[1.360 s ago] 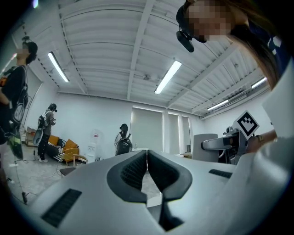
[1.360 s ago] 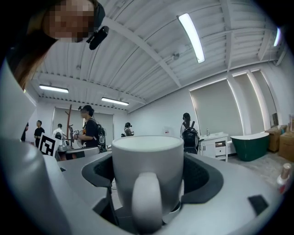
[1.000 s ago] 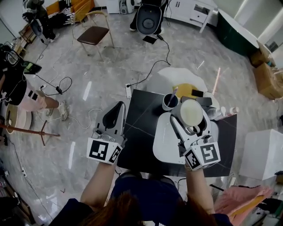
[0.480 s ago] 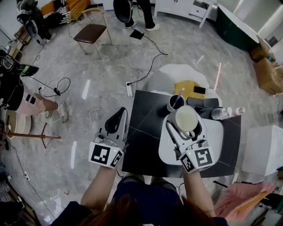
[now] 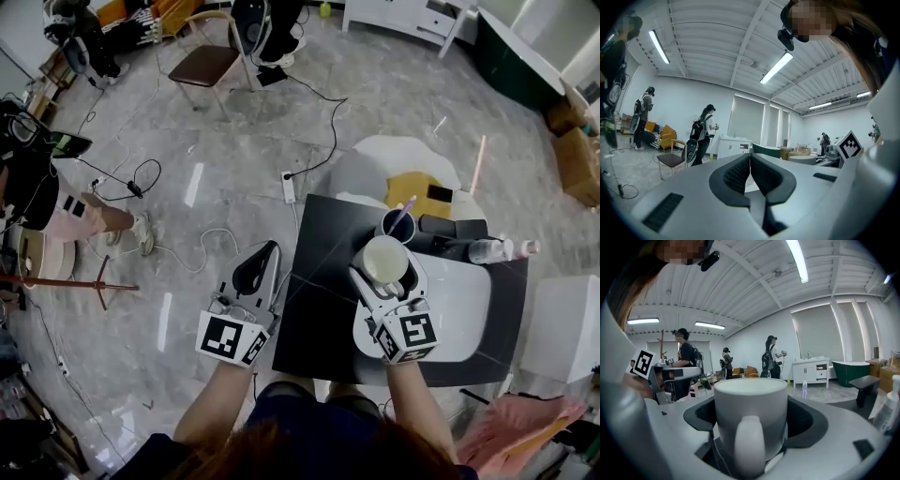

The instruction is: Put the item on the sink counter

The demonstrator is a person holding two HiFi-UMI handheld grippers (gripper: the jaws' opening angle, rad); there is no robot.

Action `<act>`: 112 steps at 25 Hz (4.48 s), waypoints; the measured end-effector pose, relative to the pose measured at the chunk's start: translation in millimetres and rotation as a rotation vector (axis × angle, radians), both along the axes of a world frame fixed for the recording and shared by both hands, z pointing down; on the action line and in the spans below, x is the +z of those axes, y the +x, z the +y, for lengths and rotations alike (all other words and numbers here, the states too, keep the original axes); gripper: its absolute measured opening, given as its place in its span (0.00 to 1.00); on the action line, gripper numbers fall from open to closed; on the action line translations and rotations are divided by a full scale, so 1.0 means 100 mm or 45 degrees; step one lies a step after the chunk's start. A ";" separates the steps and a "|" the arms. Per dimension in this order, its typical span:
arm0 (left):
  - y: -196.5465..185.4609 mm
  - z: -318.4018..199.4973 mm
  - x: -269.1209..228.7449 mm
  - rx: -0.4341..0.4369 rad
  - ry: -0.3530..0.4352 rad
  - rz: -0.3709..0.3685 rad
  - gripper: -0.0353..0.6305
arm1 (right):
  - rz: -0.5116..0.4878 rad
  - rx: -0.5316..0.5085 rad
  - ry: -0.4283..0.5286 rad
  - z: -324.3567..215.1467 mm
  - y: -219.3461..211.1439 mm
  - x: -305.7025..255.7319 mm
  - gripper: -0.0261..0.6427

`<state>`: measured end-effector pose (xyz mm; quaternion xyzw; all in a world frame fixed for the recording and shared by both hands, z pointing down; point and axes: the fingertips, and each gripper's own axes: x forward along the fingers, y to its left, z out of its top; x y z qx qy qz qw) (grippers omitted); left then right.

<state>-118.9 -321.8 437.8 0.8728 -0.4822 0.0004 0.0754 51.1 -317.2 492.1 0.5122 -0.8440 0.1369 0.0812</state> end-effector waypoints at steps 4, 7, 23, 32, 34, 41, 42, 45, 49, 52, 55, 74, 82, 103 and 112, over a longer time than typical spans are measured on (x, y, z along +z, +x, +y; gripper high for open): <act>-0.08 -0.02 0.07 -0.009 -0.016 -0.004 0.09 | 0.022 -0.001 -0.049 -0.05 -0.07 0.24 0.70; -0.11 -0.02 0.12 -0.025 -0.030 0.001 0.09 | 0.030 0.005 -0.101 -0.06 -0.08 0.44 0.70; -0.05 0.02 0.34 -0.008 -0.074 -0.005 0.09 | 0.201 -0.021 -0.167 -0.11 -0.13 1.24 0.70; -0.05 0.02 0.39 -0.017 -0.080 -0.015 0.09 | 0.161 0.005 -0.176 -0.14 -0.10 1.40 0.70; -0.07 0.01 0.39 -0.019 -0.081 -0.014 0.09 | 0.163 0.001 -0.167 -0.15 -0.13 1.41 0.70; -0.12 0.01 0.40 -0.032 -0.077 -0.007 0.09 | 0.206 -0.017 -0.153 -0.23 -0.17 1.47 0.70; -0.14 0.02 0.41 -0.036 -0.083 -0.007 0.09 | 0.208 -0.019 -0.151 -0.24 -0.17 1.47 0.70; -0.15 0.03 0.44 -0.042 -0.092 -0.011 0.09 | 0.217 -0.016 -0.141 -0.30 -0.17 1.48 0.70; -0.11 0.04 0.45 -0.035 -0.090 -0.016 0.09 | 0.238 -0.006 -0.137 -0.38 -0.16 1.50 0.70; -0.11 0.03 0.45 -0.025 -0.087 -0.021 0.09 | 0.238 0.008 -0.145 -0.44 -0.16 1.51 0.70; -0.12 0.02 0.45 -0.025 -0.085 -0.020 0.09 | 0.230 0.007 -0.141 -0.48 -0.18 1.51 0.70; -0.05 0.11 0.37 0.011 -0.070 -0.005 0.09 | 0.161 -0.016 -0.164 -0.34 -0.17 1.35 0.75; -0.02 0.21 0.23 0.008 -0.040 0.000 0.09 | 0.155 -0.019 -0.131 -0.15 -0.13 1.12 0.74; 0.16 0.74 -0.66 -0.033 0.120 0.017 0.09 | 0.113 0.000 0.097 0.44 0.10 -0.35 0.25; 0.19 0.97 -0.98 -0.059 0.183 0.009 0.09 | 0.027 0.002 0.201 0.68 0.17 -0.93 0.06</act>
